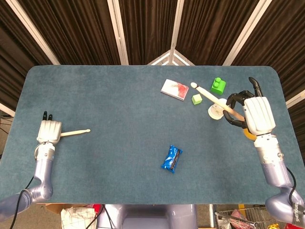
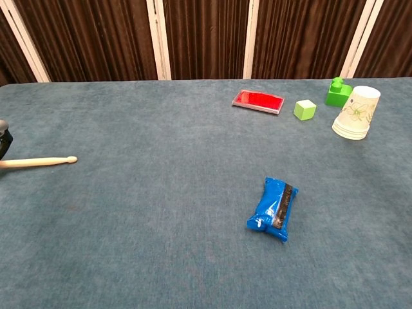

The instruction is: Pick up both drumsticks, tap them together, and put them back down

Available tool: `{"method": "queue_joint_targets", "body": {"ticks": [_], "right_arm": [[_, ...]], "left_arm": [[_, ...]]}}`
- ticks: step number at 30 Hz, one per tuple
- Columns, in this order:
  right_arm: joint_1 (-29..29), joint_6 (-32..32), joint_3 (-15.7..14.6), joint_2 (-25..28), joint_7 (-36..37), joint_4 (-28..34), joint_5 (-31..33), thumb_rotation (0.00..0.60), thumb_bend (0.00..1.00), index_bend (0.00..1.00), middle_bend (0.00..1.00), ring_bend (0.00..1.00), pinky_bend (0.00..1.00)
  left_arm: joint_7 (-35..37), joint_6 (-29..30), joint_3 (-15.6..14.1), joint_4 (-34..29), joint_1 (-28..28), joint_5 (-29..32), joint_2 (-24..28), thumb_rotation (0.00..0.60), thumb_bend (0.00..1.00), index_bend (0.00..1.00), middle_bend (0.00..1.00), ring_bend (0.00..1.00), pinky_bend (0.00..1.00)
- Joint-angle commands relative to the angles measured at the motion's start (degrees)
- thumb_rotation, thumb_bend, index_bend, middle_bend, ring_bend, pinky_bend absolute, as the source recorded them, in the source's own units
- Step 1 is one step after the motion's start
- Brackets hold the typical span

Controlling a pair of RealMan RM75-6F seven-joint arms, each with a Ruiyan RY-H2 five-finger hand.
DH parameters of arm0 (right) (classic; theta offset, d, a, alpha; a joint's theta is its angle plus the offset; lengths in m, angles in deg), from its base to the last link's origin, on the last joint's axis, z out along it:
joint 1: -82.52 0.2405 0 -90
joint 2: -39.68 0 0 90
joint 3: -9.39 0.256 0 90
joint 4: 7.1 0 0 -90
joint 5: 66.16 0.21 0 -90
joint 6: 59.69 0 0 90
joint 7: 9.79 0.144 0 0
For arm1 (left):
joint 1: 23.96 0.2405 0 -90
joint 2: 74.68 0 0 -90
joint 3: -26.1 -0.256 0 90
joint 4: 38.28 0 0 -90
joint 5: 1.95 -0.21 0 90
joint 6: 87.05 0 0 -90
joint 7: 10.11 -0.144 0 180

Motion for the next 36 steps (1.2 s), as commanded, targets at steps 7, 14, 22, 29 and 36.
{"method": "queue_joint_targets", "body": {"ticks": [7,14,22,29,36], "right_arm": [[0.2,0.0,0.7,0.4,-0.5,0.3,0.8,0.600,0.47,0.72,0.66,0.44,0.04],[0.6,-0.8,1.2,0.4,-1.4,-0.2,2.3,0.600,0.47,0.72,0.66,0.45,0.04],[1.6,-2.2,1.4,-0.2,-3.0,-1.3,4.0,0.600,0.47,0.72,0.66,0.45,0.04],[3.4,-4.4,2.6,-0.2,-4.6,-0.7,6.3,0.600,0.47,0.72,0.66,0.45,0.04],[6.8,-7.6,4.6,-1.2,-5.5,0.9,9.4,0.600,0.47,0.72,0.66,0.46,0.04]], "left_arm": [[9.1,3.6,0.3,-0.4,0.9,-8.6,1.2,0.600,0.38,0.63,0.61,0.16,0.03],[20.7,8.5,1.1,-4.5,1.9,-17.2,4.9,0.600,0.38,0.63,0.61,0.16,0.03],[32.4,12.0,3.9,-17.1,3.1,-22.2,12.1,0.600,0.38,0.64,0.61,0.16,0.03],[29.9,9.6,8.2,-30.7,2.3,-17.5,18.6,0.600,0.38,0.64,0.61,0.16,0.03],[25.2,8.0,12.9,-42.6,-0.2,-9.1,21.3,0.600,0.38,0.64,0.61,0.16,0.03]]}}
